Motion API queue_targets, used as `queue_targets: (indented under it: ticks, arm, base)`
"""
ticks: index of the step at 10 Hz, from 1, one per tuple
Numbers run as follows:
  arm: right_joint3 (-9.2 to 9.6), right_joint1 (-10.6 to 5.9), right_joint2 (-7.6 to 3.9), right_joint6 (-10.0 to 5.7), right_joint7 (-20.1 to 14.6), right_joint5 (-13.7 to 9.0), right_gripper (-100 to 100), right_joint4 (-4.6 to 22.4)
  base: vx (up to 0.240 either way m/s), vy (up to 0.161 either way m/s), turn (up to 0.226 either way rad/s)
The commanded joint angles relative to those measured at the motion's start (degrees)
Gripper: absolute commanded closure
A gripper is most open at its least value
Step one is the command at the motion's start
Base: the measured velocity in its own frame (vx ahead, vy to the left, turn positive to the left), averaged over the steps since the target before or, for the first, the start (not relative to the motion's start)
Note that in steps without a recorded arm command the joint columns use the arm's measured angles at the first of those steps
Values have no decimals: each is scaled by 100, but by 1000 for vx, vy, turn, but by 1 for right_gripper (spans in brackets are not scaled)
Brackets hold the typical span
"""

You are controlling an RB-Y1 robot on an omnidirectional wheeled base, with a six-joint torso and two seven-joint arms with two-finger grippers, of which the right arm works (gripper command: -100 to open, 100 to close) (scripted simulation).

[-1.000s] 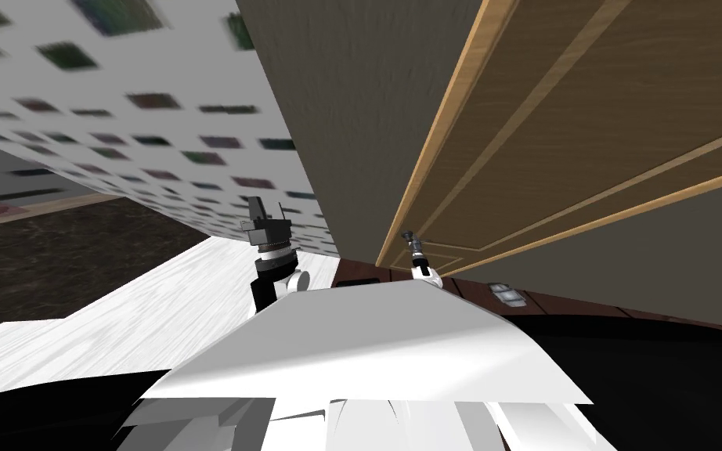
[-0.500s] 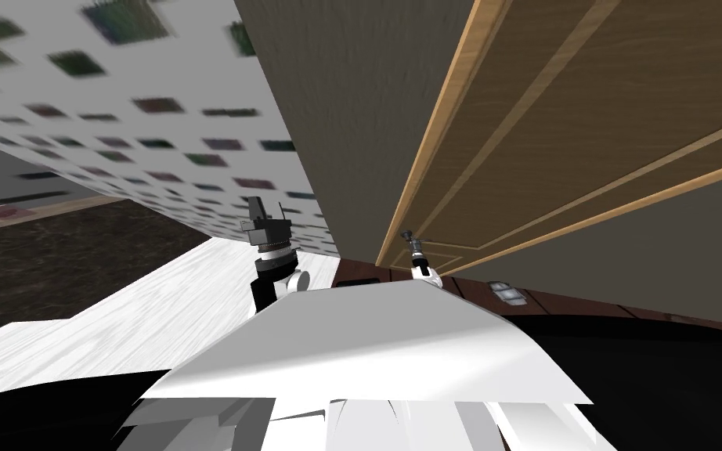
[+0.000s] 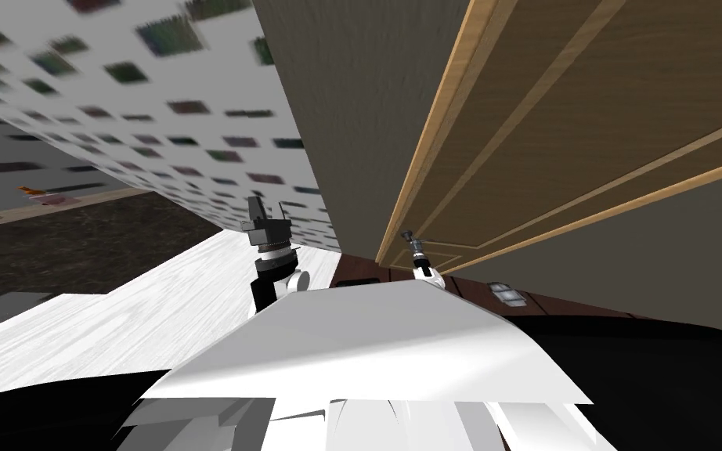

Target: Pull the door open

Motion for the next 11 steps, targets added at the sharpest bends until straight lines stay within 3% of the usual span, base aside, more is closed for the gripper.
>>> queue_targets:
  ticks: [1,5,6,7,8,11]
  arm:
    - [102,73,-59,-72,-143,60,100,-30]
    - [316,196,-255,-244,-474,191,100,-48]
    - [286,183,-224,-205,-422,172,100,-35]
    - [348,314,-289,-363,-591,271,100,-59]
    - [359,343,-309,-403,-630,294,100,-68]
    - [447,569,-468,-719,-931,477,100,-141]
  base:
    - [-219,-68,119]
    - [-235,-58,127]
    - [-92,-33,29]
    - [-162,-39,117]
    - [-212,-75,127]
    - [-215,-79,123]
